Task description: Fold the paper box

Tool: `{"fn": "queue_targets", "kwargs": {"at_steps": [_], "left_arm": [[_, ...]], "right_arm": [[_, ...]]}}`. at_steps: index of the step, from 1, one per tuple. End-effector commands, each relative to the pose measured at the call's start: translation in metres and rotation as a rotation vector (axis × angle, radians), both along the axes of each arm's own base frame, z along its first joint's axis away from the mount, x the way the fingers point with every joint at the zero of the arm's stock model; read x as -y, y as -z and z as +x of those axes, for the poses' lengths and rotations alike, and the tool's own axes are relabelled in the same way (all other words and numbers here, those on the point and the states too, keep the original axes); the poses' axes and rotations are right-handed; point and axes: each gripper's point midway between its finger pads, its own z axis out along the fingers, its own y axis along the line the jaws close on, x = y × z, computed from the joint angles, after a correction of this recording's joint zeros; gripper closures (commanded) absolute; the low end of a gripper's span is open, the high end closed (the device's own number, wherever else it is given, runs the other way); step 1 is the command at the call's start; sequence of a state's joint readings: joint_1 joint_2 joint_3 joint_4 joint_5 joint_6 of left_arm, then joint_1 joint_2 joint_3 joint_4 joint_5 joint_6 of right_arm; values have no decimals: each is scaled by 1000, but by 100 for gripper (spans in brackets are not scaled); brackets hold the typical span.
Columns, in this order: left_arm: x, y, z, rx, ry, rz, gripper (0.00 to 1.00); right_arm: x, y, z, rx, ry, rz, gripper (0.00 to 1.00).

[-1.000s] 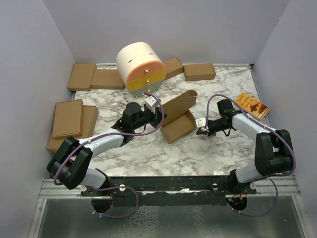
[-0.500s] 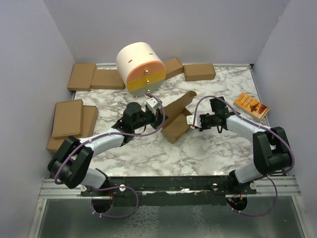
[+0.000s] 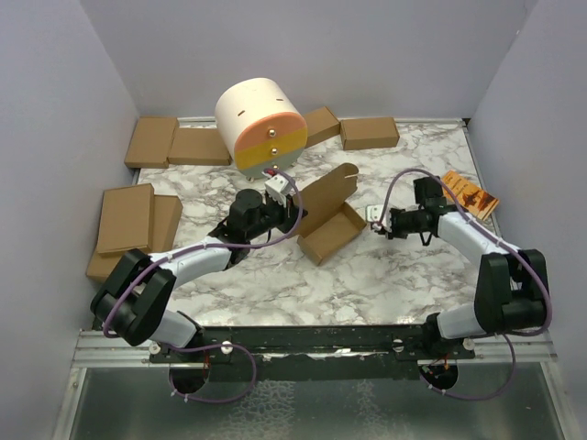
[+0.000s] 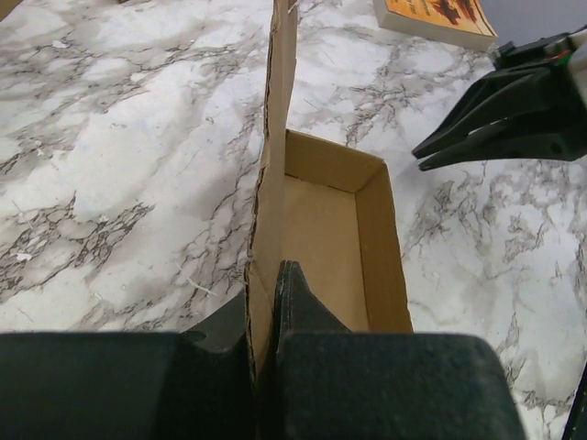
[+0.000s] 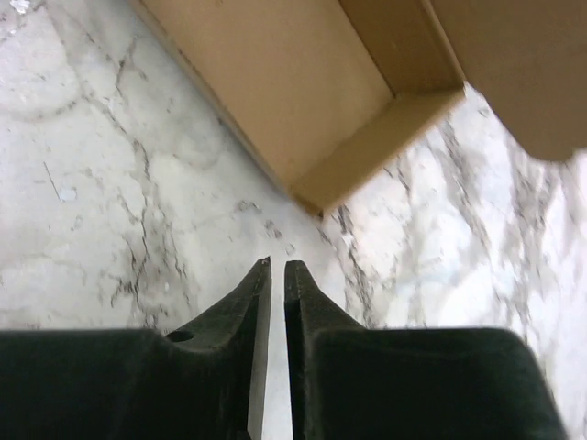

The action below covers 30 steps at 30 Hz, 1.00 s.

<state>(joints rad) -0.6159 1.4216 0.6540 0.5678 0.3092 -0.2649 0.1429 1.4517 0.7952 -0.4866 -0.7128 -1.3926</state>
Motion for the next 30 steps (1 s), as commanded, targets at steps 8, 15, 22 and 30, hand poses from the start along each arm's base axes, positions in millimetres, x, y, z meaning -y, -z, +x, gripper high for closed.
{"fn": "queue_targets", "kwargs": {"at_steps": [8,15,22,30], "left_arm": [[-2,-9,6,-9,-74,-74,100],[10,-5,0,-20,8,-84,100],[16,-4,-5,-27,50,-91,100],[12,-10,0,3,27,-82,100]], "right_arm": [[-3,-4,-15,-119,27,112,86],[-13,11,14,-119,138,80,97],[-22,1,33,-36,226,84,93],[-15,-38,-9,-20,18,149,84]]}}
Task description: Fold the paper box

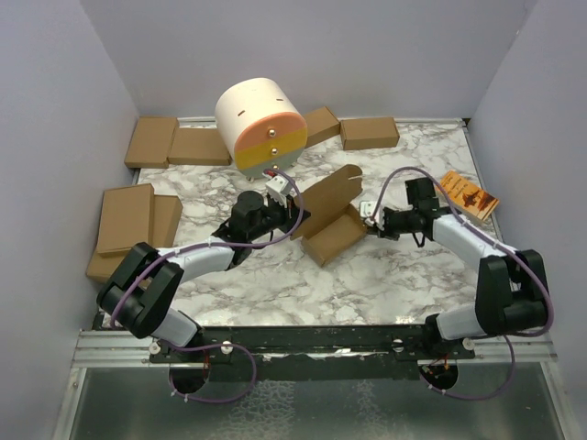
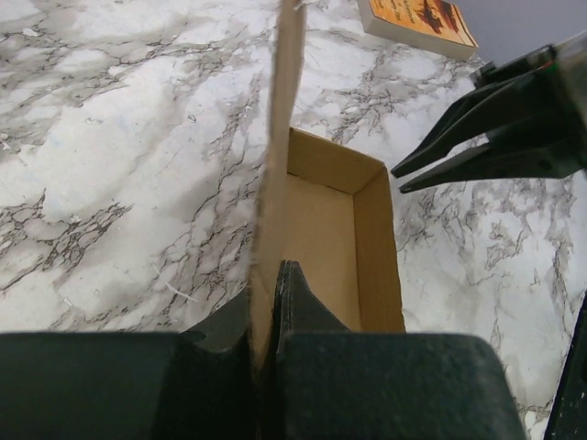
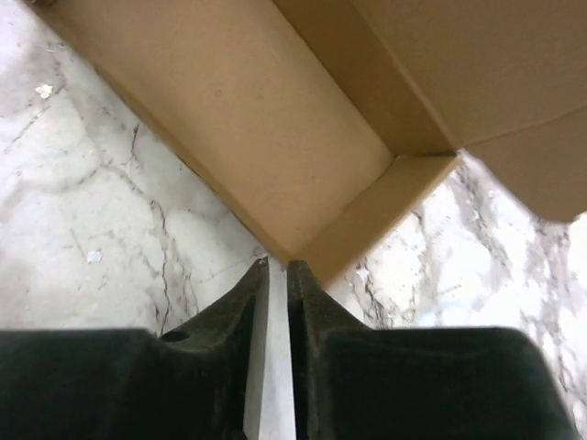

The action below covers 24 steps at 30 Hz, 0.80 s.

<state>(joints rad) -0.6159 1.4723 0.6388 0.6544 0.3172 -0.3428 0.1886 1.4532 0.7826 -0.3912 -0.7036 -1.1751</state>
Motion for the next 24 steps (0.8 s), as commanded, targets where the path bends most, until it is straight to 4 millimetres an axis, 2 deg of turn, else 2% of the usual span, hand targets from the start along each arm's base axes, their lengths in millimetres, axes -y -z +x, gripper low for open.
{"fn": "queue_targets", "kwargs": {"at_steps": [1,2,7,12,14,15,18,20,24], "left_arm": [[5,-18,-2,59,35,-18,100],[6,-20,-2,73,44,-14,100],[8,-29,-5,158,102,23,100],[10,-36,-7,263,170,71,100],[11,-41,-7,310,200,88,100],[12,-43,-8,331,223,97,100],[14,-48,-7,375,275,118,100],[16,-48,-8,384,323,120,100],[16,-42,0,340,382,94,100]], "right_arm": [[1,-47,-6,66,-44,119,80],[3,-58,-2,61,2,157,75],[2,-107,13,-12,159,349,38],[13,-153,29,-52,245,516,18],[21,-171,32,-98,252,603,4],[22,-180,30,-139,215,652,0],[22,-200,23,-300,83,748,1],[23,-195,26,-286,70,724,1],[30,-176,28,-204,179,682,1]]}}
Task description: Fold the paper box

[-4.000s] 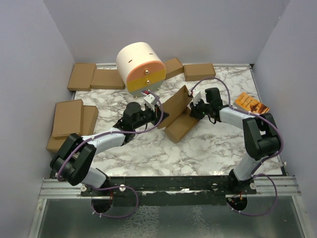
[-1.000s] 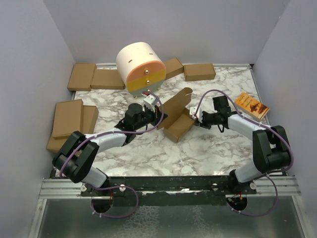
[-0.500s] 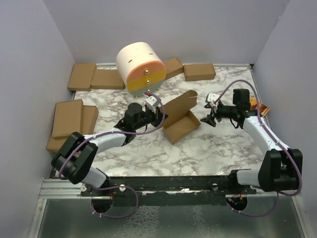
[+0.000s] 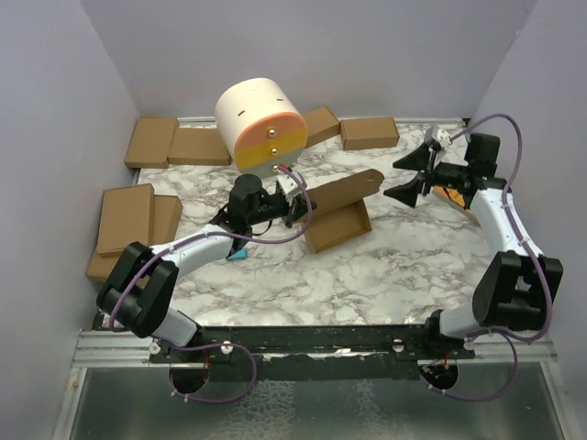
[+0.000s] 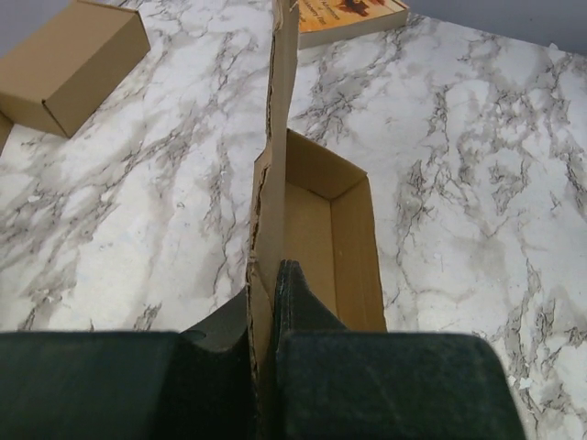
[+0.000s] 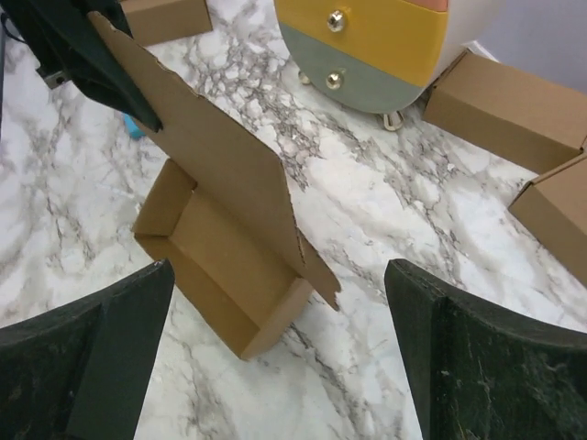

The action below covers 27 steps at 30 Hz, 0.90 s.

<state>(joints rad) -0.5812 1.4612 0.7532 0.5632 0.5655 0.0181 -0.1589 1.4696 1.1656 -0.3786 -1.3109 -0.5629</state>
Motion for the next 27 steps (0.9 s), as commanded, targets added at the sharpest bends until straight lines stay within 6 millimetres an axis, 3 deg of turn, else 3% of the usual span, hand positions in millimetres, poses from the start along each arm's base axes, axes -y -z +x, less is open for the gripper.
{"fn": "queue_targets", "kwargs": {"at_steps": [1,5,10,21,25,27], "left_arm": [[5,-8,6,2,128,-26,100],[0,-1,25,-141,177,-104,100],[5,18,40,-358,251,-156,100],[-15,38,73,-316,-19,-66,50],[-33,29,83,-264,-159,-62,41],[-46,8,83,-208,-229,-93,36]], "right_arm": [[-7,7,-28,-27,24,47,1],[-7,17,-34,-45,39,44,1],[-2,29,-26,-69,73,21,1],[-1,38,-25,-79,77,14,1],[0,39,-25,-79,77,10,1],[0,39,-25,-76,77,8,1]]}}
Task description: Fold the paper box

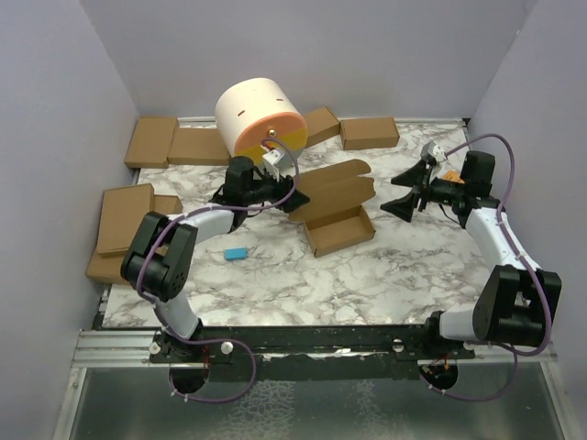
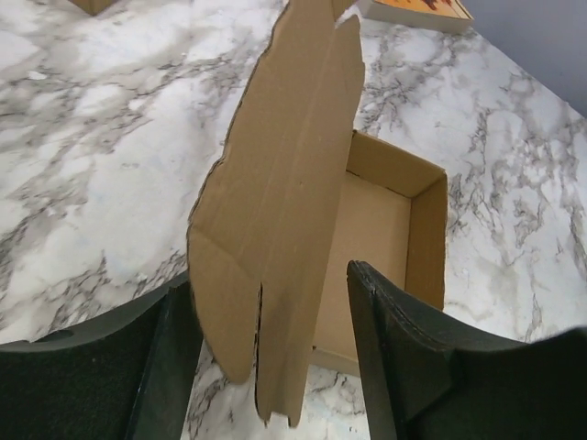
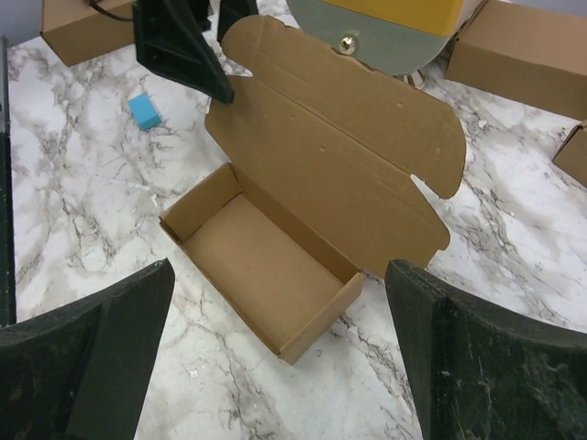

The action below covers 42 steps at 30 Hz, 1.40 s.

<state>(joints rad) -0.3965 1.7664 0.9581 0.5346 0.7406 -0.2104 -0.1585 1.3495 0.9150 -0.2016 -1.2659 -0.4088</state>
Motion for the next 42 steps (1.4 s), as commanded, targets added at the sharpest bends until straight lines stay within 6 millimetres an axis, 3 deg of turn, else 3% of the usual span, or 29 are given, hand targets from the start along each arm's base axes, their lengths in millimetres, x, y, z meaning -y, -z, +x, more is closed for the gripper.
{"fn": "queue_targets", "kwargs": {"at_steps": [1,4,8,11,17,21,25,26,28,29,36,42], "left_arm": [[-33,-43,13,144,-219,2,33],[-56,-65,6,208,-325,-15,32],[-85,-74,-16,230,-431,-17,32],[-104,-59,-38,132,-504,10,30],[-143,-6,-81,-276,-730,119,32],[-160,22,-103,-381,-755,269,34],[-180,41,-101,-391,-816,410,39],[-184,48,-98,-396,-831,449,44],[-190,63,-91,-425,-844,498,68],[-191,70,-89,-446,-845,512,73],[-205,93,-72,-479,-914,566,80],[-210,108,-90,-570,-925,609,88]], "right_arm": [[3,2,5,24,15,-20,1],[3,1,4,32,12,-23,1],[2,-2,1,44,1,-23,1],[-2,-5,-5,43,-37,2,1],[-4,-12,-8,45,-49,12,1],[-4,-12,-9,54,-49,9,1],[-4,-11,-10,52,-54,14,1],[-4,-11,-10,54,-56,14,1],[-4,-10,-9,53,-55,12,1],[-4,-10,-9,54,-54,9,1],[-4,-5,-9,38,-68,12,1],[-4,-4,-9,37,-73,9,1]]}}
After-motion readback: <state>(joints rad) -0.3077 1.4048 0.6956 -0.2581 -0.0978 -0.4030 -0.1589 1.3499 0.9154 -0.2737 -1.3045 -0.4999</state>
